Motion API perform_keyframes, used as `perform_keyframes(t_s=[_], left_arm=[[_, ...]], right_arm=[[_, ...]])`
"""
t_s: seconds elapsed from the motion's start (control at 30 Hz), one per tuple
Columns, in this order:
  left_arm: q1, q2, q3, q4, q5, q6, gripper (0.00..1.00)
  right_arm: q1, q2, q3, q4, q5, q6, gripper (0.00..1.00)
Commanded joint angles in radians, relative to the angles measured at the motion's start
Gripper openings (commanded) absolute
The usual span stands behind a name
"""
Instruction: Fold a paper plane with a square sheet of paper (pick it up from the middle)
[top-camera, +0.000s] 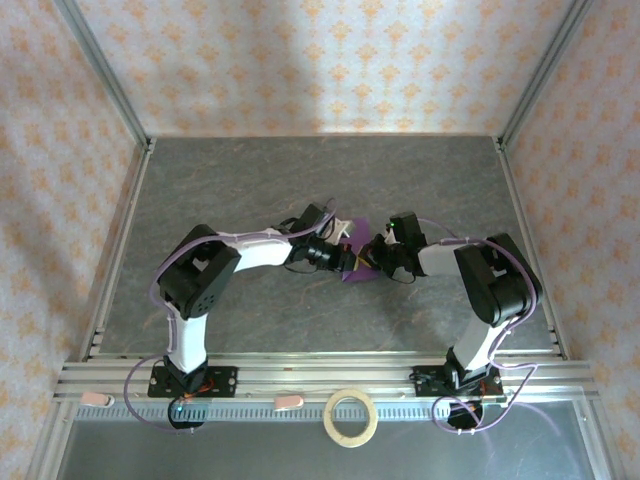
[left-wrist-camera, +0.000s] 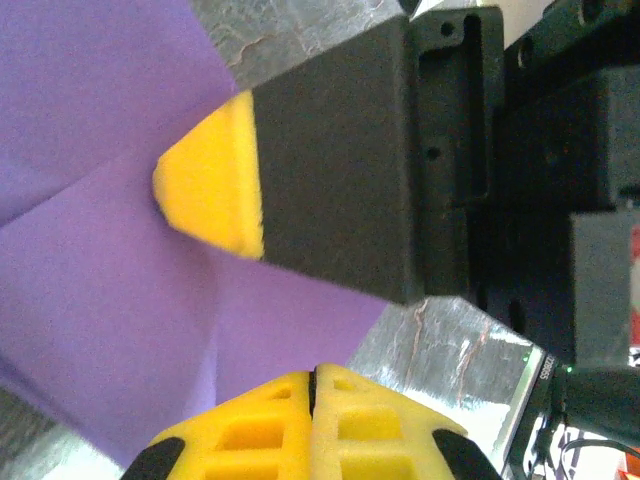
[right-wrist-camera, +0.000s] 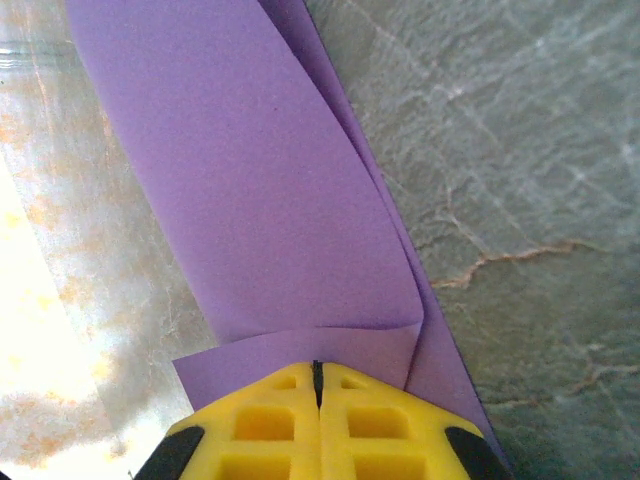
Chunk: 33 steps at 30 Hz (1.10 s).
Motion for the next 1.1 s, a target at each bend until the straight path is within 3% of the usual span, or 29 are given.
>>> perform_keyframes(t_s=[0.0, 1.07], left_arm=[[-0.001, 0.037, 0.028, -0.036, 0.035, 0.005, 0.0], [0.0, 0.03, -0.1, -0.042, 0.049, 0.017, 0.0]], right_arm=[[0.003, 0.034, -0.039, -0.133, 0.063, 0.001, 0.0], [0.003, 0.038, -0.039, -0.154, 0.075, -0.016, 0.0]])
